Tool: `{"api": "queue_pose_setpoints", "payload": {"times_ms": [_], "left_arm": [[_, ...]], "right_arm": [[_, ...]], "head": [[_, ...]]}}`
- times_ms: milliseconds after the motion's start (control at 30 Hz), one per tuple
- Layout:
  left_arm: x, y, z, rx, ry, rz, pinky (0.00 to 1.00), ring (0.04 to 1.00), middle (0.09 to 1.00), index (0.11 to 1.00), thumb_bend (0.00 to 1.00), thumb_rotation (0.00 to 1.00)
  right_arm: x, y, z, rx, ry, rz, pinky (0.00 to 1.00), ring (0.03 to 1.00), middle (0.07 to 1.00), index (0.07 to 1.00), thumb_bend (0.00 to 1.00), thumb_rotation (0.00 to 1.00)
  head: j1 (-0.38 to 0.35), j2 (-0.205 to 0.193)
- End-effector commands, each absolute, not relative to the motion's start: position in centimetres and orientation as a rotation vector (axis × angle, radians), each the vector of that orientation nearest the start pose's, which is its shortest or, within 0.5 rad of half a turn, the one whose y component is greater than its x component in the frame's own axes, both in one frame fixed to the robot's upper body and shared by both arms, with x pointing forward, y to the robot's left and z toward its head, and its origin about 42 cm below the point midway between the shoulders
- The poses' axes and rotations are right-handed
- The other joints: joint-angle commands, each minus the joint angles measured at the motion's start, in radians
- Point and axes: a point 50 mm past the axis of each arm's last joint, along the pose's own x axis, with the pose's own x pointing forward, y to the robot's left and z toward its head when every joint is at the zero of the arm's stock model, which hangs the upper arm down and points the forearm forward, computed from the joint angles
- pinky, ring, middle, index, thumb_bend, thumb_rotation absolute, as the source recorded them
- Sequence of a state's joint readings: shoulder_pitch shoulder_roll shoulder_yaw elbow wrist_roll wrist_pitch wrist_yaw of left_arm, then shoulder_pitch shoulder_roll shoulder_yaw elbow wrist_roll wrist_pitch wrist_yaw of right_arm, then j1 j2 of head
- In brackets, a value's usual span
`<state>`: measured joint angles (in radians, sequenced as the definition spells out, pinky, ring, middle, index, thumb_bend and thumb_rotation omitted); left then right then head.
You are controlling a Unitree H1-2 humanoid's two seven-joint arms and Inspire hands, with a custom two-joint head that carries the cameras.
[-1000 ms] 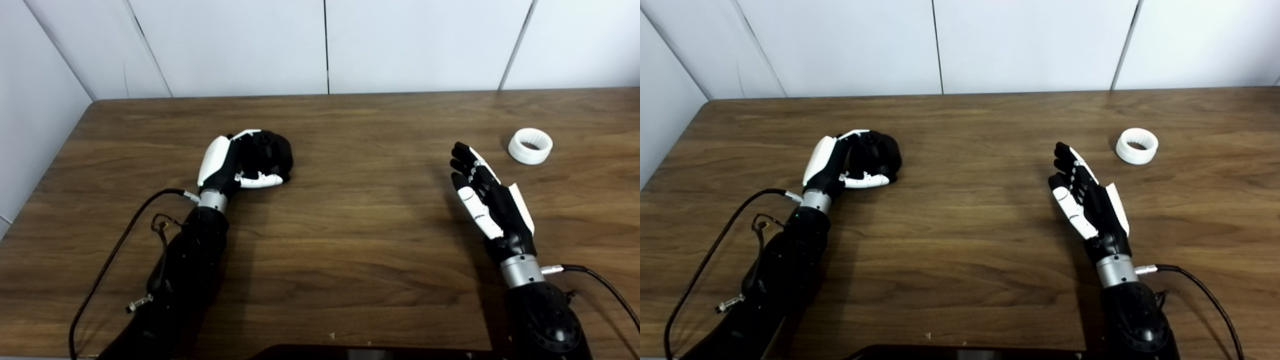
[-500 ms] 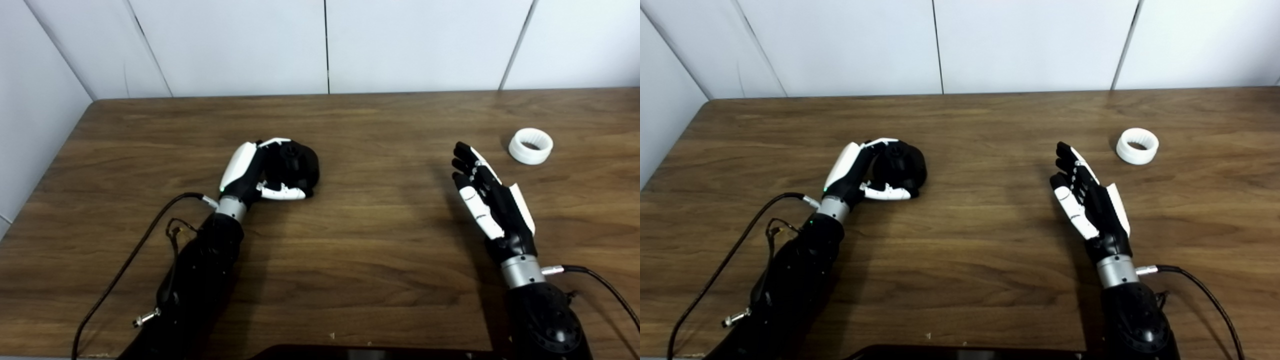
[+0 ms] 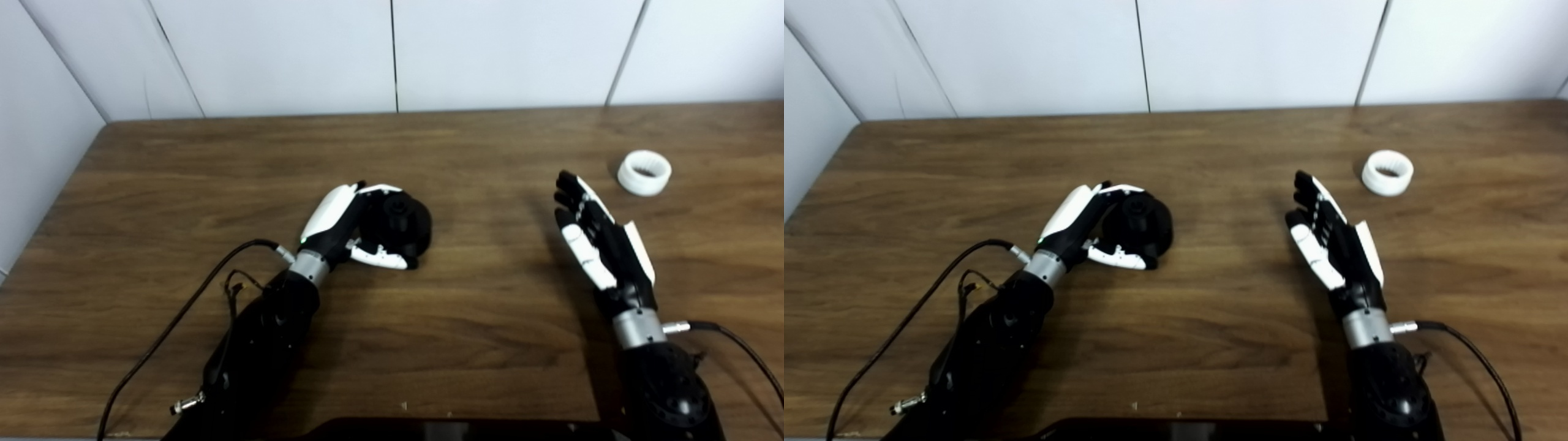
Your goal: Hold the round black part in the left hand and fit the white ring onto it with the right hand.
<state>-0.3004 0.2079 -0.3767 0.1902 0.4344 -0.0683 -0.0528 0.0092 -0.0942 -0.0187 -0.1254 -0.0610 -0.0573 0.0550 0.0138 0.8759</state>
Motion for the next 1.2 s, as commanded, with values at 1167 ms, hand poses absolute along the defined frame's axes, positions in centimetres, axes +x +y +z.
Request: {"api": "queue_pose_setpoints", "payload": {"times_ms": [1167], "left_arm": [[34.7,14.2,14.4,0.677,-0.328,-0.652,1.0,0.855,0.702,0.693,0.97,0.21]], "right_arm": [[27.2,-22.0,11.9,-0.137,-0.154,0.02,0.86,0.902,0.916,0.91,0.54,0.72]], "head": [[-0.229,-0.033]]}}
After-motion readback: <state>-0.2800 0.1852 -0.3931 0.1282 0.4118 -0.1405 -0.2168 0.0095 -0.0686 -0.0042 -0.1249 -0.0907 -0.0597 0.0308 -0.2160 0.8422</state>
